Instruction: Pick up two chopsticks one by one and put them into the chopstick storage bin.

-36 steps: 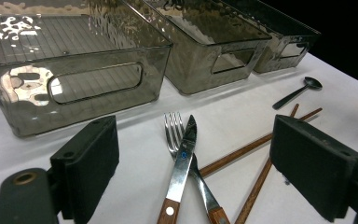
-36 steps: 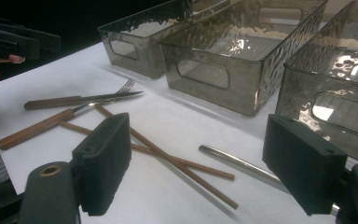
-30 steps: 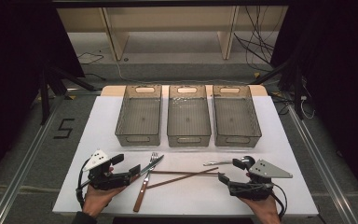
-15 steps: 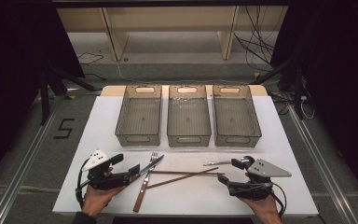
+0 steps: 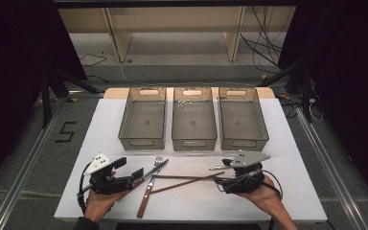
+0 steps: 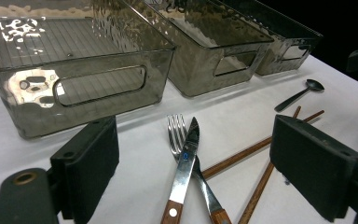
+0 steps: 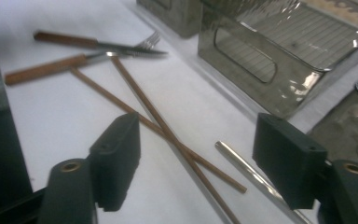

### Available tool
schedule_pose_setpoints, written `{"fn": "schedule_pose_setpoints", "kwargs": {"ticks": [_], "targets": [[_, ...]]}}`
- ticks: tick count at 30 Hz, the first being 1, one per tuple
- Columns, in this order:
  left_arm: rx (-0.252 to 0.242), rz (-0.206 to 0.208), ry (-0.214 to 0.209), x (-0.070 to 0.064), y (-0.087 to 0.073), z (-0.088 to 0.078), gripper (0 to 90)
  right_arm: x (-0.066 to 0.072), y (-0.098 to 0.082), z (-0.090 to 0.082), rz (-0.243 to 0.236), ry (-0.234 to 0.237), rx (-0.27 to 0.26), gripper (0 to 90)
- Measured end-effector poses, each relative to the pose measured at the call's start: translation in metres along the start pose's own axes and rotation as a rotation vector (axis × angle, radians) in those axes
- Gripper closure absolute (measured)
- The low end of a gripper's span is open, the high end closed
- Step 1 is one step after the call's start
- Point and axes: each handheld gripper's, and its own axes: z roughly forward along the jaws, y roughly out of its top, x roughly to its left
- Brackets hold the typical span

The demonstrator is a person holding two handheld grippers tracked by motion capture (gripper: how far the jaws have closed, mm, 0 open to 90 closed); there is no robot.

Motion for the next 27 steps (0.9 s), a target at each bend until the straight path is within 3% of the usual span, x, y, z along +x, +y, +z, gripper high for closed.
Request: {"fn": "schedule_pose_setpoints", "kwargs": {"ticks": [7, 8, 13, 27], "targets": [[-0.001, -0.003, -0.002, 0.001, 0.0, -0.001, 15.1, -0.004, 0.013, 0.025, -0.071, 0.048, 0.158, 48.0], [0.0, -0.003, -0.002, 0.001, 0.0, -0.001, 15.1, -0.004, 0.013, 0.025, -0.071, 0.048, 0.158, 48.0], [0.0, -0.001, -0.003, 0.001, 0.0, -0.001, 15.1, -0.006, 0.013, 0.046, -0.136, 0.053, 0.264, 55.1], [-0.003, -0.005, -0.002, 0.001, 0.0, 0.0, 15.1, -0.008, 0.007, 0.064, -0.204, 0.054, 0.397, 66.9]]}}
